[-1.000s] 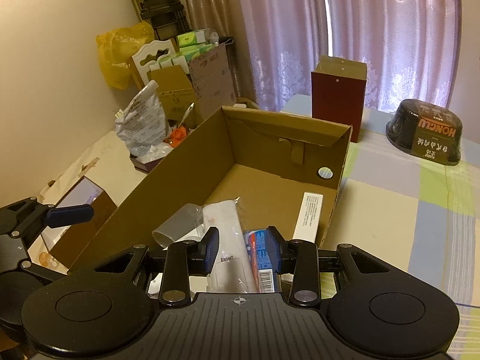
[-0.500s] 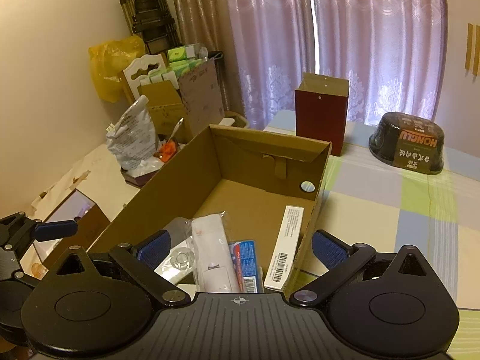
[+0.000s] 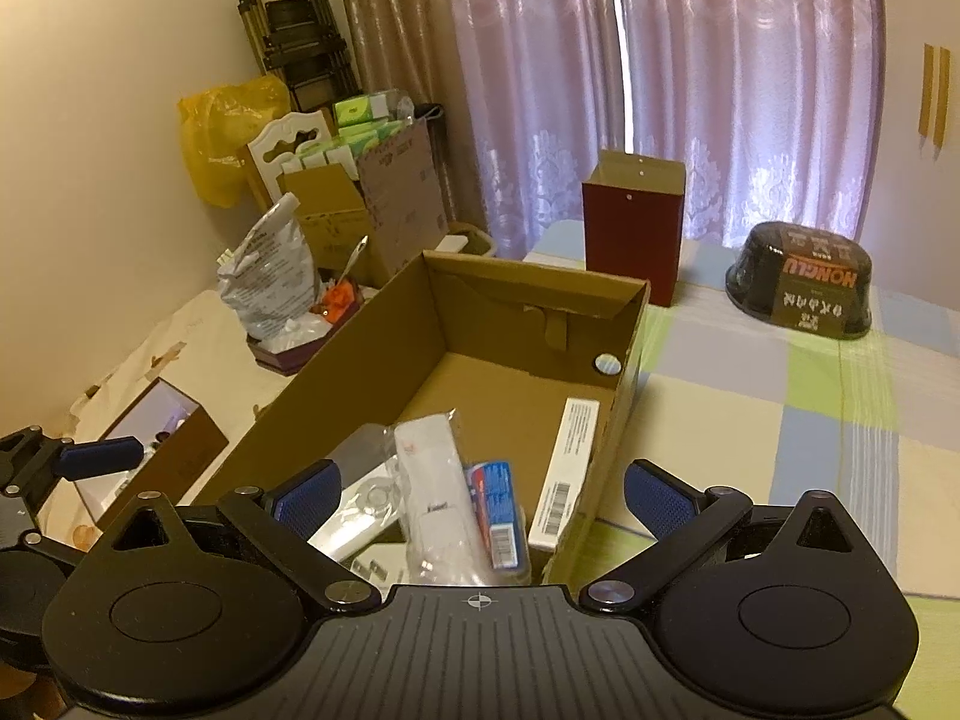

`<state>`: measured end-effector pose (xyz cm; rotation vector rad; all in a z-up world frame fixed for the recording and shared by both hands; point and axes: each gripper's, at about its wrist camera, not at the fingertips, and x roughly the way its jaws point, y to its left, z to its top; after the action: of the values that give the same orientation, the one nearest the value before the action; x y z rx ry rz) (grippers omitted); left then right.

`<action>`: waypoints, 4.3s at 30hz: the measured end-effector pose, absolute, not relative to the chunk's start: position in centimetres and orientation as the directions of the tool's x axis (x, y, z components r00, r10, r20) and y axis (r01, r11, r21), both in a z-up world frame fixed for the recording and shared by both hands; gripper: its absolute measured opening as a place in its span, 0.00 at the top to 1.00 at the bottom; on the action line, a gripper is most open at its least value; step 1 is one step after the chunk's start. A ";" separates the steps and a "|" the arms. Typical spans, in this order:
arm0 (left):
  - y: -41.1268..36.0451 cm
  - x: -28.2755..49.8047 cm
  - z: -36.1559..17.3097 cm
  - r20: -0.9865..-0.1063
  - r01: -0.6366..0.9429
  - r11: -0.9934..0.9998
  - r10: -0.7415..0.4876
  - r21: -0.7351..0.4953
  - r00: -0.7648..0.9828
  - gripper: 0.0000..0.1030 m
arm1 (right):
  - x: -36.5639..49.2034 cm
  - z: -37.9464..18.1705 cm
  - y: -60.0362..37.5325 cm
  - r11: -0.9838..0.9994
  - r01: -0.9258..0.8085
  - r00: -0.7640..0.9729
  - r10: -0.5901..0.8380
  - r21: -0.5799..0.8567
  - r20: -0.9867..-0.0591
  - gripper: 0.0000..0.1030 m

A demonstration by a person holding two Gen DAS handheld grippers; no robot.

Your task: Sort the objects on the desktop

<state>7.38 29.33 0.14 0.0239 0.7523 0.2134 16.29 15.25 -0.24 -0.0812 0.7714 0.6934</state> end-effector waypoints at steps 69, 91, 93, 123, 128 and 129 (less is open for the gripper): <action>22.7 -8.2 6.3 -0.685 -0.251 0.967 0.210 0.042 0.697 0.01 | 0.4 4.6 7.1 0.831 -0.514 0.506 0.494 0.213 -0.707 0.00; 23.8 -10.8 5.6 -0.717 -0.274 0.960 0.228 0.054 0.658 0.01 | -2.3 4.4 8.0 0.819 -0.534 0.480 0.497 0.209 -0.723 0.00; 23.9 -10.9 5.5 -0.718 -0.276 0.959 0.231 0.056 0.656 0.01 | -2.4 4.4 8.0 0.820 -0.533 0.480 0.494 0.206 -0.725 0.00; 25.3 -11.2 5.3 -0.716 -0.302 0.951 0.255 0.064 0.650 0.01 | -1.9 3.4 7.8 0.822 -0.534 0.460 0.479 0.198 -0.748 0.00; 25.3 -11.1 5.4 -0.715 -0.301 0.951 0.256 0.067 0.651 0.01 | -1.9 3.4 7.9 0.821 -0.536 0.459 0.479 0.197 -0.748 0.00; 25.3 -11.1 5.4 -0.715 -0.302 0.951 0.257 0.068 0.650 0.01 | -1.9 3.4 8.0 0.821 -0.536 0.459 0.479 0.197 -0.748 0.00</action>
<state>-11.09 25.30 5.36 -0.0592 0.8025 0.3173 -1.88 7.96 3.38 -0.0700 0.8980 0.6257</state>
